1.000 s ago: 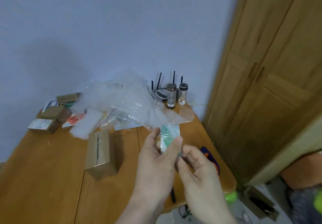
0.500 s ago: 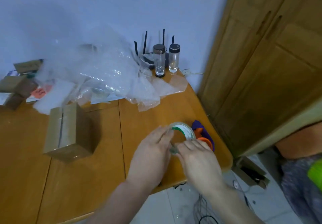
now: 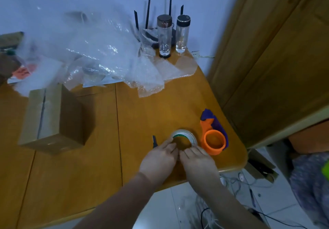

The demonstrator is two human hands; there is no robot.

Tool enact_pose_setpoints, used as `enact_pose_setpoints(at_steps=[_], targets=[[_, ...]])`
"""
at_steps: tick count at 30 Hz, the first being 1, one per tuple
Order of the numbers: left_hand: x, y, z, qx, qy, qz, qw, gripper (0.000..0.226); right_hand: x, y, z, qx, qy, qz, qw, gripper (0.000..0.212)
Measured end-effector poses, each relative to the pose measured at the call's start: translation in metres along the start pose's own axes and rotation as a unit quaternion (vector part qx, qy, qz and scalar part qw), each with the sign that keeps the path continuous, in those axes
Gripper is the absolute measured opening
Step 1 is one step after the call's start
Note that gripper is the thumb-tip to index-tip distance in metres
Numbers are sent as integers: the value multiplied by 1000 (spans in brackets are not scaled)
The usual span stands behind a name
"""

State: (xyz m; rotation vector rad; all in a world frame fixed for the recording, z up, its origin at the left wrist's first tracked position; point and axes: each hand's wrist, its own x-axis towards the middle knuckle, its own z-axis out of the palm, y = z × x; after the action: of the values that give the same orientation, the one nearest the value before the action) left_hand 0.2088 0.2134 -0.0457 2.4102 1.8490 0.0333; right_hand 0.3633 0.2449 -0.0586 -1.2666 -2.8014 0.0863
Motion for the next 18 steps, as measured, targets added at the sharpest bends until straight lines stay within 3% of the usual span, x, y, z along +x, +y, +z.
enact_pose_setpoints(at_steps=[2,5,10,15,18], targets=[[-1,-1,6,4,9,-3,1000,18,-2,1,4,2,-2,0,1000,16],[-1,1,10,-7,1,-17,1000,33,-2,1,5,10,-3,6,1000,16],[-1,1,15,-10,33,-15,999,30,-3,2,7,19,9,5,1000,20],[-13,2,17,-26,58,-50,997,36,-6,-3,4,35,6,33,999,37],[-29,5,9,-77,65,-159,982,39,-12,-19,-5,73,43,55,995,11]])
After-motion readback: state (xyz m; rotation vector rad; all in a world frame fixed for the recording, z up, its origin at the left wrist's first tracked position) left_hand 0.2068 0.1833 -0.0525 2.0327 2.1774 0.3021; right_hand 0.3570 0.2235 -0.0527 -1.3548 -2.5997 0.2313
